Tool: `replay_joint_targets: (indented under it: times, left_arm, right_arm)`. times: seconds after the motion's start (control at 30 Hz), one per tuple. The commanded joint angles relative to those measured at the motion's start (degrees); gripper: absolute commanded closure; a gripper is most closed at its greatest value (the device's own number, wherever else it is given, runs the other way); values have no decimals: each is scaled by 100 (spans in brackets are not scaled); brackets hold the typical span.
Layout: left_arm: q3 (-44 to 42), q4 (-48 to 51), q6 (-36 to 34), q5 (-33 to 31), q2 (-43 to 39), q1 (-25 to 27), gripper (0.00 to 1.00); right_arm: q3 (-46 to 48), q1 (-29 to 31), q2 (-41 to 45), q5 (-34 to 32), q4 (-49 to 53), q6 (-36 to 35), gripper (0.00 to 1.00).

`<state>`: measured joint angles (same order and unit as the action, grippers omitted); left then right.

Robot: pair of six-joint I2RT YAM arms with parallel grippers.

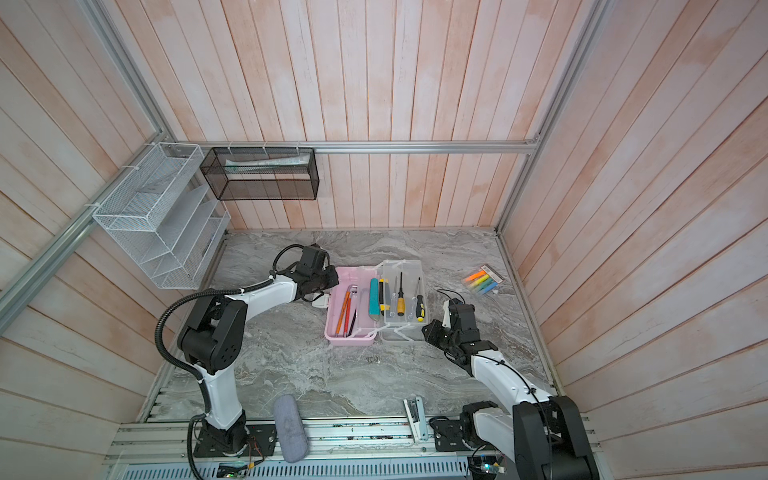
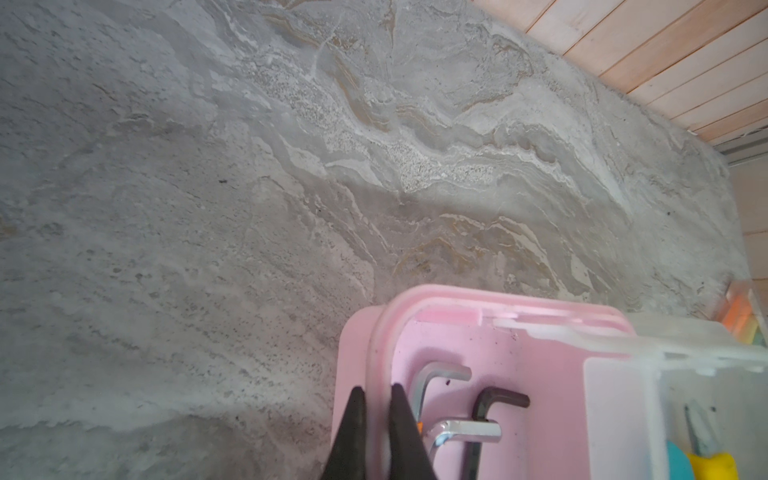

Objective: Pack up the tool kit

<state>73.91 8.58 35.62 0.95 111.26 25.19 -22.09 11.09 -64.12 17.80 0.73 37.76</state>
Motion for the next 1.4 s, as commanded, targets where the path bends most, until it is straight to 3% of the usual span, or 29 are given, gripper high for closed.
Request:
replay_joint_targets:
  times: [0.0, 0.27, 0.53, 0.77, 0.93, 1.17, 1.37]
  left_arm:
    - [-156, -133, 332, 476, -65, 159, 100]
    - [-236, -251, 402, 606, -96, 161, 100]
    - [-152, -226, 387, 627, -157, 297, 100]
    - [-70, -177, 356, 632, -171, 421, 100]
    - [-36, -221, 385, 665, -136, 504, 100]
    - [148, -223, 385, 685, -44, 618, 100]
    - [176, -242, 398, 586, -42, 618, 100]
  right_arm:
    - [21, 53, -57, 71, -197, 25, 79]
    - [79, 67, -101, -31, -304, 64, 99]
    - [-214, 137, 19, -285, -34, 24, 100]
    - [-986, 410, 731, -1136, 675, -80, 100]
    - [-1708, 1110, 892, -2017, 1015, -137, 100]
    - [-2619, 2735, 351, -3220, 1219, -181, 100]
    - [-3069, 3694, -204, -3481, 1082, -131, 98]
